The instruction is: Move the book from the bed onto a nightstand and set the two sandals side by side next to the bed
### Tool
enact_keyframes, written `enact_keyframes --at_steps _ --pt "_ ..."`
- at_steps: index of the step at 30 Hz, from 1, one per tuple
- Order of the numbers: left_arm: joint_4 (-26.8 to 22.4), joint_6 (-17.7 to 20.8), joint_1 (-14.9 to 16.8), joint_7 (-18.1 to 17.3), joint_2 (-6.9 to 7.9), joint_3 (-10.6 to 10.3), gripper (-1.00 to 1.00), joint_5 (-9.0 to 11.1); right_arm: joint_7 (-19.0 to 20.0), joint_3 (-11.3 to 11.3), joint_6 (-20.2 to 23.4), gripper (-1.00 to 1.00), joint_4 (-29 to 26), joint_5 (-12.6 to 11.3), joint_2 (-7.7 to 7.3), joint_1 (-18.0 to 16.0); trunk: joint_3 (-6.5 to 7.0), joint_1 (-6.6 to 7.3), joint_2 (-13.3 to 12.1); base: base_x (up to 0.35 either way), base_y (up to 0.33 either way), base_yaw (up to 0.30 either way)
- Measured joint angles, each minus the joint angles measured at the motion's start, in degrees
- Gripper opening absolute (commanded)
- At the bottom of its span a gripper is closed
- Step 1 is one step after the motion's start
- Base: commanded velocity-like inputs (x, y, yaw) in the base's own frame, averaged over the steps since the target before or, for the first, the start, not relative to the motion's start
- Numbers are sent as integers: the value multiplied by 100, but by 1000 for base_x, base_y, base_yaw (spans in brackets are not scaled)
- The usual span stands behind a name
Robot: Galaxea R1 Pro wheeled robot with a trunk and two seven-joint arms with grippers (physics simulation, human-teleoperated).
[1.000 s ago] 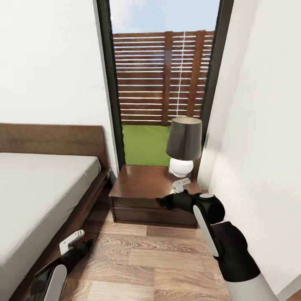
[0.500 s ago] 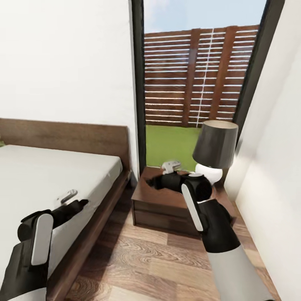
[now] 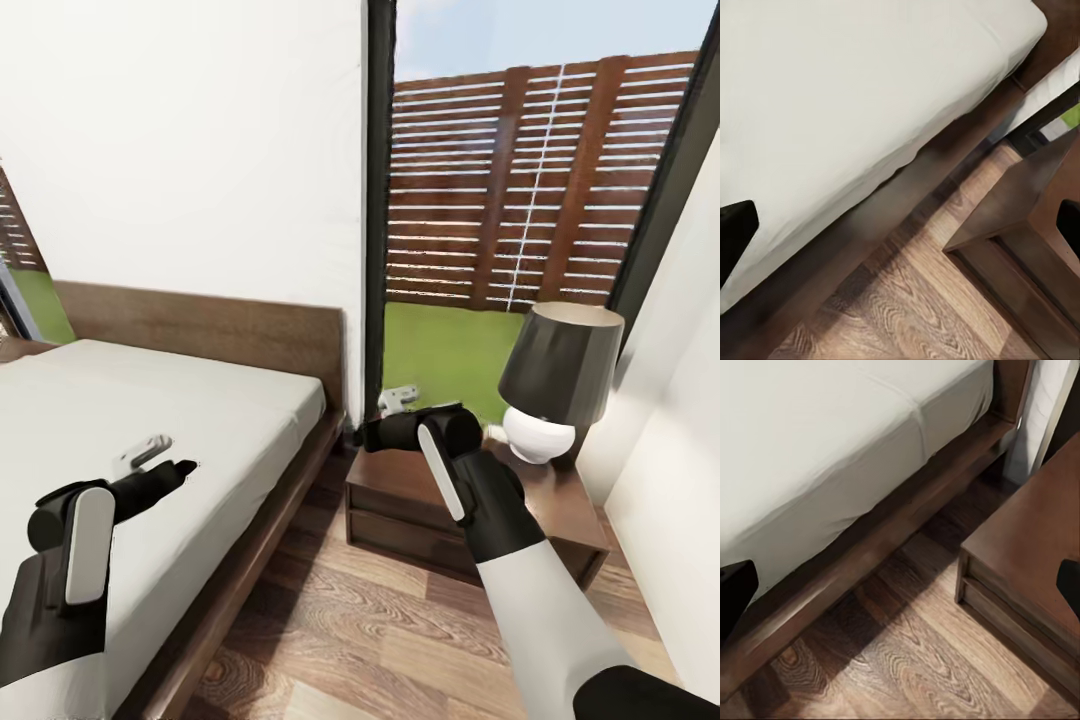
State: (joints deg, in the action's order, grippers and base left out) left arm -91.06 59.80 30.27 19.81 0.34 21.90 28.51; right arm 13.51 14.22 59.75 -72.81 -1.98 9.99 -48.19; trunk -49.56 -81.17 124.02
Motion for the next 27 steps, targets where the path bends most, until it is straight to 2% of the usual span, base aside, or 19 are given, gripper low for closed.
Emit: enact_keyframes --at_steps 1,6,9,10,11,14,17,20,27 --pt "37 1 10 145 -3 0 100 4 -1 1 0 100 16 3 0 100 18 22 -40 0 1 96" --pt "107 1 21 386 -39 -27 100 25 -3 -3 0 100 12 4 0 246 115 132 -241 0 0 175" --pt "237 1 11 502 -91 -81 100 44 -4 9 -1 100 -50 4 1 486 171 198 -361 0 0 250" --pt "252 1 3 512 -107 -112 100 47 -4 13 -1 100 -109 5 1 544 190 220 -401 0 0 268" --pt "296 -1 -16 529 -138 -227 100 58 -6 21 -15 100 -311 10 1 676 208 242 -441 0 0 270" --pt "458 1 -29 513 -154 -350 100 50 -4 24 -61 100 -441 18 1 769 262 308 -562 0 0 276" --pt "535 2 -32 511 -156 -374 100 44 -5 23 -70 100 -413 19 1 786 316 374 -682 0 0 280" --pt "649 2 -42 512 -107 -348 100 38 -7 21 -92 100 -79 13 1 797 370 439 -802 0 0 285" --pt "662 2 -47 515 -85 -272 100 25 -8 22 -94 100 -70 13 1 797 496 593 -1083 0 0 286"
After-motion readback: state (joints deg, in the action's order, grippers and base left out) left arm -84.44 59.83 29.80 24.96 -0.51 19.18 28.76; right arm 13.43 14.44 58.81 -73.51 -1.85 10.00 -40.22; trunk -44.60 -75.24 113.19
